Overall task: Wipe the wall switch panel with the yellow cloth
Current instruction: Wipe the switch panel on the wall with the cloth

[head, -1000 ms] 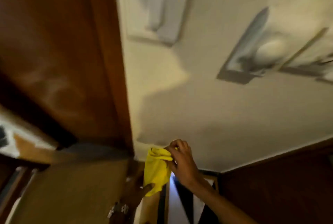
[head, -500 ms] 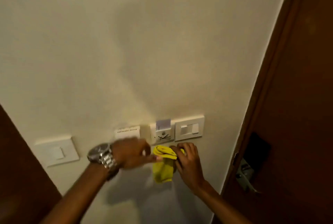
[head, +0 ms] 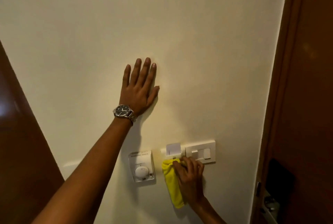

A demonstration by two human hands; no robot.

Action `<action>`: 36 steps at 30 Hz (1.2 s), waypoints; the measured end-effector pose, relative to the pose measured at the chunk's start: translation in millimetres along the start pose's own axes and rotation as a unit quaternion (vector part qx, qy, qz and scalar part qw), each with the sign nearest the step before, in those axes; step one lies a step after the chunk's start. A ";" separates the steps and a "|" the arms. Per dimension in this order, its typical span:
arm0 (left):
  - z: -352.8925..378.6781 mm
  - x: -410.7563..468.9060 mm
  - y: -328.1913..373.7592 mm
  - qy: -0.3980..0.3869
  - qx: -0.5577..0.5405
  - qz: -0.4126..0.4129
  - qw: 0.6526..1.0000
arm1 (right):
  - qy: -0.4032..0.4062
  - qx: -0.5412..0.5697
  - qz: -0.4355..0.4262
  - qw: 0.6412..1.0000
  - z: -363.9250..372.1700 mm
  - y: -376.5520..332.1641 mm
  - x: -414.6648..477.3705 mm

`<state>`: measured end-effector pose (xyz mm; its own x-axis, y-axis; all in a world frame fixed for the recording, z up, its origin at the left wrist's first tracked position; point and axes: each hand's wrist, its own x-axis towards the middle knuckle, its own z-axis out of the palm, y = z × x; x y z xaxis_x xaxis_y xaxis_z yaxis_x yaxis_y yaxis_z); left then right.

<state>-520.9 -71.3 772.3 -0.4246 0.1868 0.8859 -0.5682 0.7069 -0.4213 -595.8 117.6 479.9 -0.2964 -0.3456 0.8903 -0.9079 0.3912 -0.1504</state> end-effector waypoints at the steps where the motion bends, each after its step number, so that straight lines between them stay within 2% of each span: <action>1: 5.7 -2.5 0.8 0.010 0.009 -0.003 1.000 | 0.007 -0.008 -0.019 1.000 4.0 1.2 -3.5; 3: 11.1 -6.4 0.0 0.028 0.020 -0.006 0.999 | 0.013 -0.005 -0.032 0.999 9.6 -1.0 -8.5; 6: 15.3 -6.7 -2.3 0.039 0.024 -0.006 0.999 | 0.016 0.000 0.015 1.000 23.8 -15.7 -19.4; 8: 13.8 -6.2 -2.8 0.038 0.028 -0.011 0.999 | -0.007 -0.006 0.043 0.999 34.3 -25.8 -34.1; 12: 11.4 -4.9 -3.4 0.038 0.027 -0.012 0.999 | -0.066 -0.052 0.031 0.996 57.6 -28.9 -54.6; 16: 13.9 -4.4 -3.4 0.051 0.036 -0.007 0.998 | -0.056 -0.016 0.064 0.996 73.4 -29.2 -42.2; 22: 11.3 -4.4 -2.9 0.053 0.034 -0.006 0.998 | -0.036 -0.007 0.011 0.999 87.7 -20.7 -78.2; 28: 13.9 -2.2 -2.9 0.052 0.049 -0.012 0.997 | 0.004 0.050 0.037 0.998 85.5 -21.0 -45.3; 32: 11.1 -3.5 -2.0 0.042 0.045 -0.013 0.998 | -0.010 0.040 0.008 0.999 83.9 -8.2 -76.8; 36: 12.7 -4.7 -1.2 0.047 0.049 -0.013 0.998 | -0.033 0.071 0.063 0.995 82.3 -12.3 -57.2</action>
<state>-527.2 -81.7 766.2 -0.3430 0.2360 0.9092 -0.6463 0.6431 -0.4108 -592.0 62.4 395.4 -0.4253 -0.3578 0.8313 -0.8934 0.3127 -0.3225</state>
